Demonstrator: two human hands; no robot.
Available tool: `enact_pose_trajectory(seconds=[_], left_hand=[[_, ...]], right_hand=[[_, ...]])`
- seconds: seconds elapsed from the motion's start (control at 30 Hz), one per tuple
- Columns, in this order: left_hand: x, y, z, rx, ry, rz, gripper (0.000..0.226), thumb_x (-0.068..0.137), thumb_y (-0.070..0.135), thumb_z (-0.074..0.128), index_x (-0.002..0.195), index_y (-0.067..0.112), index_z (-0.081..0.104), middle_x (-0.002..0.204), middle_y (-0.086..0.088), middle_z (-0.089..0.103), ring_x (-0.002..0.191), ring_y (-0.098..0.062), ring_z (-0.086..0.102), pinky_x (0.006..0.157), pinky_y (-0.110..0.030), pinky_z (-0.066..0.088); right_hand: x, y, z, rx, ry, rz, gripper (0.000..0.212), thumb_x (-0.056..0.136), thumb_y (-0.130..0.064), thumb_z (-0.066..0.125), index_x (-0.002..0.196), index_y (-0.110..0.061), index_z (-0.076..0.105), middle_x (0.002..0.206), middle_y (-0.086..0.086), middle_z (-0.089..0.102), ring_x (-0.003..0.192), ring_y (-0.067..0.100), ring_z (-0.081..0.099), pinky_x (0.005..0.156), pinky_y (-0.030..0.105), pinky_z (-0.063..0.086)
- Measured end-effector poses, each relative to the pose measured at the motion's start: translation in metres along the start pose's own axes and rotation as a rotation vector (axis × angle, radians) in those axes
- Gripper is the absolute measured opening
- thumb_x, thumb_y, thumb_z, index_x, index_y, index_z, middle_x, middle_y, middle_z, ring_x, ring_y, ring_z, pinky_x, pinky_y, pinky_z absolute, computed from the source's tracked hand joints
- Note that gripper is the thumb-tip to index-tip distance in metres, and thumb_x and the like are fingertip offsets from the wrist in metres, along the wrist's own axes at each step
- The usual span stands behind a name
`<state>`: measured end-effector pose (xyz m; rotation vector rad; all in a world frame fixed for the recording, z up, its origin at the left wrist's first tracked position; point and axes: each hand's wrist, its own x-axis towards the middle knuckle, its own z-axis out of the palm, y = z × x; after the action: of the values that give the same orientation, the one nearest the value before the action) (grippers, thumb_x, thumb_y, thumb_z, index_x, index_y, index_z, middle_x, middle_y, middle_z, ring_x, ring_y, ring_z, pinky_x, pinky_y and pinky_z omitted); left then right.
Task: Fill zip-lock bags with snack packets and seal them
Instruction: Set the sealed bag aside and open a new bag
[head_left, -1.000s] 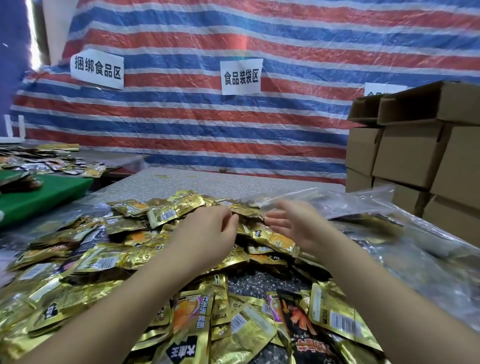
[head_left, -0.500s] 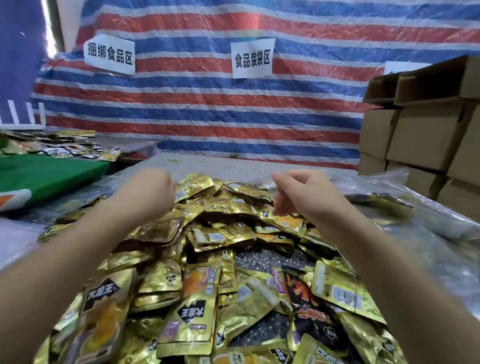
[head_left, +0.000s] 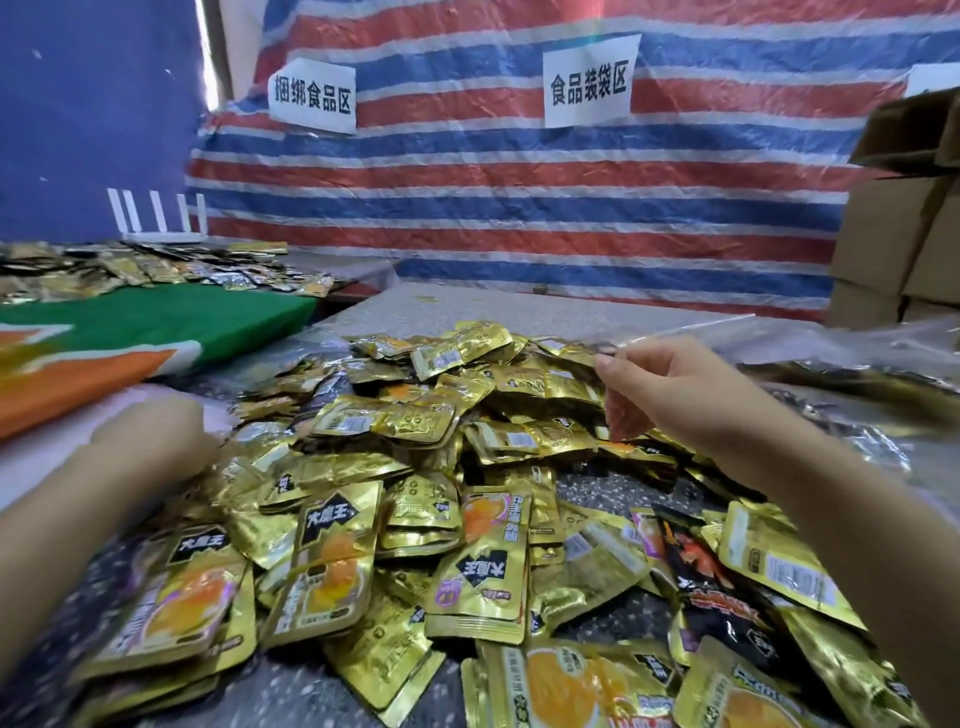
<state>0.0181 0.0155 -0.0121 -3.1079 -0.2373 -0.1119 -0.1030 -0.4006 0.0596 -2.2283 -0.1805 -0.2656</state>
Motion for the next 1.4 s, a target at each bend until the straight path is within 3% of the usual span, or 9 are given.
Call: enact_pose_trajectory(seconds=[0.17, 0.27, 0.4, 0.57, 0.7, 0.93, 1.13, 1.3, 1.4], left_hand=[[-0.005, -0.002, 0.003, 0.11, 0.146, -0.064, 0.037, 0.089, 0.026, 0.061, 0.053, 0.025, 0.053, 0.061, 0.004, 0.054, 0.058, -0.013, 0.053, 0.058, -0.026, 0.044], [-0.005, 0.001, 0.008, 0.13, 0.224, -0.08, 0.028, 0.091, 0.04, 0.058, 0.075, 0.019, 0.062, 0.072, 0.002, 0.056, 0.067, -0.018, 0.054, 0.056, -0.026, 0.04], [-0.006, 0.007, 0.006, 0.146, 0.17, -0.097, 0.05, 0.083, 0.07, 0.055, 0.102, 0.026, 0.065, 0.093, 0.004, 0.064, 0.077, -0.017, 0.051, 0.062, -0.027, 0.046], [-0.003, 0.011, -0.001, 0.176, 0.087, -0.099, 0.023, 0.093, 0.042, 0.054, 0.083, 0.022, 0.058, 0.077, 0.007, 0.056, 0.072, -0.014, 0.055, 0.068, -0.028, 0.05], [-0.01, 0.021, -0.009, 0.161, 0.298, -0.134, 0.022, 0.092, 0.022, 0.055, 0.07, 0.017, 0.053, 0.081, 0.003, 0.059, 0.062, -0.02, 0.05, 0.057, -0.027, 0.042], [-0.064, 0.141, -0.082, -0.523, 0.896, 0.495, 0.024, 0.1, 0.015, 0.049, 0.089, 0.005, 0.067, 0.06, -0.008, 0.058, 0.048, -0.023, 0.048, 0.045, -0.027, 0.035], [-0.123, 0.248, -0.093, -0.755, 0.852, 0.937, 0.027, 0.099, 0.022, 0.045, 0.112, 0.012, 0.067, 0.081, -0.003, 0.07, 0.067, -0.024, 0.062, 0.057, -0.04, 0.05], [-0.126, 0.272, -0.074, -0.721, 0.733, 1.071, 0.034, 0.096, 0.019, 0.05, 0.126, 0.022, 0.065, 0.1, 0.001, 0.074, 0.08, -0.02, 0.069, 0.064, -0.039, 0.056], [-0.122, 0.272, -0.066, -0.645, 0.747, 1.093, 0.04, 0.091, 0.017, 0.051, 0.128, 0.018, 0.064, 0.107, 0.0, 0.074, 0.082, -0.022, 0.071, 0.06, -0.039, 0.059]], right_hand=[[0.001, 0.001, 0.0, -0.002, -0.007, 0.004, 0.04, 0.1, -0.035, 0.052, 0.074, -0.009, 0.067, 0.066, 0.001, 0.072, 0.06, 0.011, 0.069, 0.056, 0.017, 0.052], [0.0, 0.001, -0.001, -0.024, -0.008, 0.001, 0.04, 0.101, -0.035, 0.051, 0.074, -0.009, 0.067, 0.066, 0.001, 0.072, 0.059, 0.01, 0.069, 0.056, 0.017, 0.052], [0.0, 0.001, 0.0, -0.034, -0.017, -0.006, 0.041, 0.101, -0.034, 0.052, 0.074, -0.007, 0.067, 0.067, 0.004, 0.072, 0.06, 0.011, 0.069, 0.065, 0.027, 0.058], [0.0, 0.001, 0.0, -0.051, -0.03, -0.005, 0.04, 0.101, -0.034, 0.052, 0.074, -0.007, 0.067, 0.069, 0.005, 0.072, 0.06, 0.011, 0.069, 0.064, 0.024, 0.058], [0.001, 0.003, 0.0, -0.049, -0.018, 0.0, 0.041, 0.102, -0.033, 0.052, 0.074, -0.007, 0.066, 0.068, 0.005, 0.072, 0.059, 0.01, 0.068, 0.06, 0.021, 0.057], [0.005, 0.002, 0.0, 0.287, -0.06, 0.109, 0.044, 0.103, -0.039, 0.046, 0.081, -0.006, 0.065, 0.071, 0.006, 0.071, 0.062, 0.016, 0.067, 0.059, 0.025, 0.056], [0.007, -0.004, -0.011, 0.798, 0.051, 0.183, 0.06, 0.103, -0.057, 0.029, 0.114, -0.007, 0.06, 0.083, 0.009, 0.076, 0.075, 0.022, 0.074, 0.06, 0.031, 0.057], [0.006, 0.003, -0.017, 0.812, 0.156, 0.195, 0.067, 0.101, -0.061, 0.032, 0.114, -0.004, 0.064, 0.086, 0.009, 0.076, 0.074, 0.022, 0.073, 0.063, 0.033, 0.058], [0.009, 0.008, -0.018, 0.75, 0.192, 0.222, 0.051, 0.106, -0.042, 0.032, 0.105, -0.004, 0.066, 0.08, 0.007, 0.076, 0.067, 0.017, 0.072, 0.061, 0.029, 0.057]])
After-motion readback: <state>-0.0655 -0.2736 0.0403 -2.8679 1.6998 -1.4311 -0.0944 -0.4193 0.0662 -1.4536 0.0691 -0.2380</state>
